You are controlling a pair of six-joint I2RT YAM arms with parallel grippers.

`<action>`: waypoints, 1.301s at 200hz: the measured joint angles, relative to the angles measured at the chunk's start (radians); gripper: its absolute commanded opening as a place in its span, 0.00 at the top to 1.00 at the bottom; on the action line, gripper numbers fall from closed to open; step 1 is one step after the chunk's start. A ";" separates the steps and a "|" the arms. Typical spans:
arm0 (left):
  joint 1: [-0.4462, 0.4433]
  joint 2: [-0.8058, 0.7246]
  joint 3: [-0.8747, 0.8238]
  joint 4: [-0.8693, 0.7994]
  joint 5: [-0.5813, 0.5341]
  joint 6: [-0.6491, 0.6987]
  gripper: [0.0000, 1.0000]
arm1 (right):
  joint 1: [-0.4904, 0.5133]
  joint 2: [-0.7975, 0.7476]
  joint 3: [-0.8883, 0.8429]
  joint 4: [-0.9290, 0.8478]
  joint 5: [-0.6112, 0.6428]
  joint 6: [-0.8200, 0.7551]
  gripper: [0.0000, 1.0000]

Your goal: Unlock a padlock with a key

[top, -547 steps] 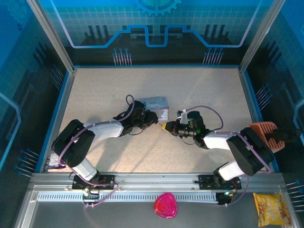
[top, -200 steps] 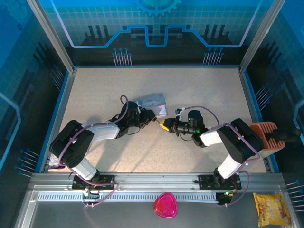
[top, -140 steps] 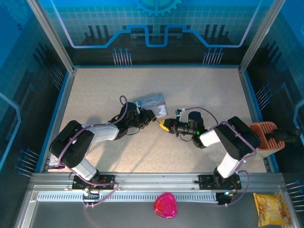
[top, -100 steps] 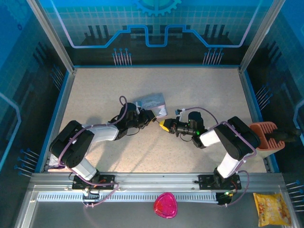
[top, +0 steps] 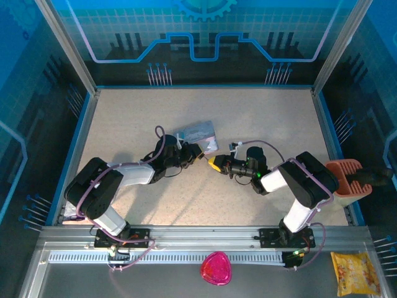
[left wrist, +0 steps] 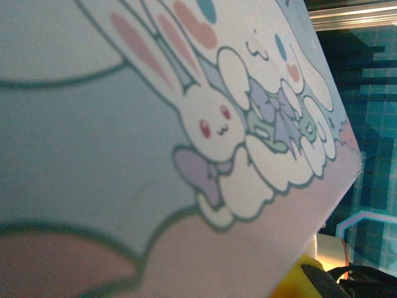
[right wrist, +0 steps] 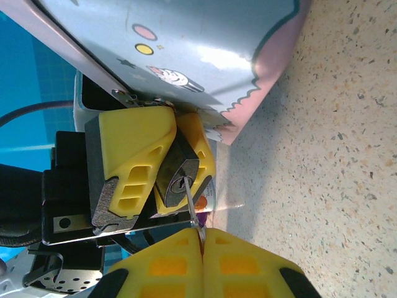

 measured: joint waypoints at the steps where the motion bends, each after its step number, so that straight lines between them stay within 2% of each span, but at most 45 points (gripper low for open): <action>1: 0.000 0.000 0.000 0.000 0.000 0.000 0.95 | 0.000 0.000 0.000 0.000 0.000 0.000 1.00; 144: 0.002 0.000 0.000 0.006 0.022 -0.001 0.96 | 0.009 0.001 0.000 0.008 0.007 -0.008 1.00; 202: 0.010 0.000 -0.003 0.013 0.038 -0.005 0.96 | 0.000 0.071 0.000 0.123 -0.015 0.053 1.00; 260: 0.011 0.000 -0.003 0.022 0.051 -0.009 0.97 | 0.000 0.080 -0.009 0.167 -0.015 0.091 1.00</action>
